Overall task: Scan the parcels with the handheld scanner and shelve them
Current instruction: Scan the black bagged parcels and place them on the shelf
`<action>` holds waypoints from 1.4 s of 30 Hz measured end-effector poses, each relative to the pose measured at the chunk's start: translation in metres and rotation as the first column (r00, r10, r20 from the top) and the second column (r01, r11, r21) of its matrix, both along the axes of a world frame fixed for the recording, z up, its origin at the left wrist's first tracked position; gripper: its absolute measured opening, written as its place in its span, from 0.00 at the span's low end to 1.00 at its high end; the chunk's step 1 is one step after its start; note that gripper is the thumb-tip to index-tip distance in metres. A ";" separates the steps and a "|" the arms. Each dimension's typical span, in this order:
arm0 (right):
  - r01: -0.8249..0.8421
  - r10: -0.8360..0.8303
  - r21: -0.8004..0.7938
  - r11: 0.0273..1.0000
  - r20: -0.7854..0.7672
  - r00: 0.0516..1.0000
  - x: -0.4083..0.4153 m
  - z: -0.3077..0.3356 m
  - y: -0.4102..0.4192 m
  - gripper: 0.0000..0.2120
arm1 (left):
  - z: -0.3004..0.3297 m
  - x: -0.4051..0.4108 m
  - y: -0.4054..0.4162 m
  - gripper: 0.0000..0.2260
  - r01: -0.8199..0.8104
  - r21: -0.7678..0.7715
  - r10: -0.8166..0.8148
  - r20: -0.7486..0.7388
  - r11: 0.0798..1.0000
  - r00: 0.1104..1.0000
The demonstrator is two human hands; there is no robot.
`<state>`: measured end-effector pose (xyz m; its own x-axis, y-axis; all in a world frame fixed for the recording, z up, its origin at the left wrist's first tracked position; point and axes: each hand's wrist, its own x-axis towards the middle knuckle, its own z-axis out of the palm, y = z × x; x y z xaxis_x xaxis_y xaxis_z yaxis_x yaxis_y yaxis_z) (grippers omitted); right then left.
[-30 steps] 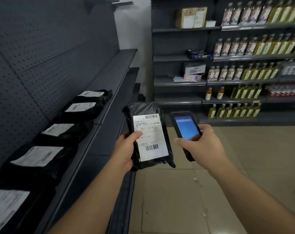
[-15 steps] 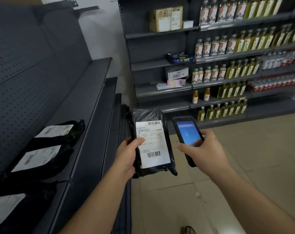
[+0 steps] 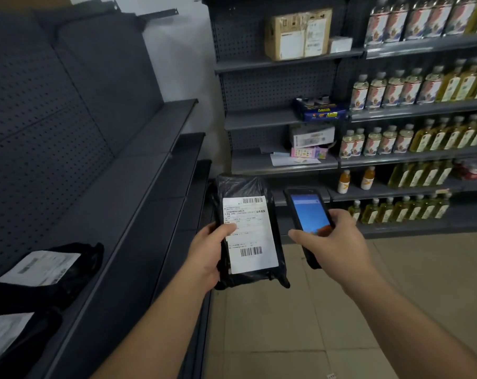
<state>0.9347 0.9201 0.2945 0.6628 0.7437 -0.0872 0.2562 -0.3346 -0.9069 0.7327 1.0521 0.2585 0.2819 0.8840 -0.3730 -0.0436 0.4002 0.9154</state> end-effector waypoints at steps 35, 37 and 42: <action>-0.586 0.586 -0.035 0.810 0.015 0.810 -0.056 -0.011 0.529 0.44 | 0.001 -0.081 0.395 0.12 -0.568 -0.027 0.568 0.016 0.823 0.823; -0.650 0.651 -0.035 0.759 0.024 0.759 -0.065 -0.007 0.555 0.43 | 0.002 -0.090 0.401 0.12 -0.628 -0.039 0.629 0.016 0.777 0.777; -0.788 0.788 -0.023 0.615 0.009 0.615 -0.092 -0.007 0.606 0.40 | -0.001 -0.107 0.399 0.14 -0.799 -0.080 0.803 0.028 0.596 0.596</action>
<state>0.8431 1.5263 0.2878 -0.1765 0.9794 -0.0983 0.4428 -0.0102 -0.8966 0.6260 1.4507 0.2571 -0.5082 0.7436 -0.4345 -0.4194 0.2269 0.8790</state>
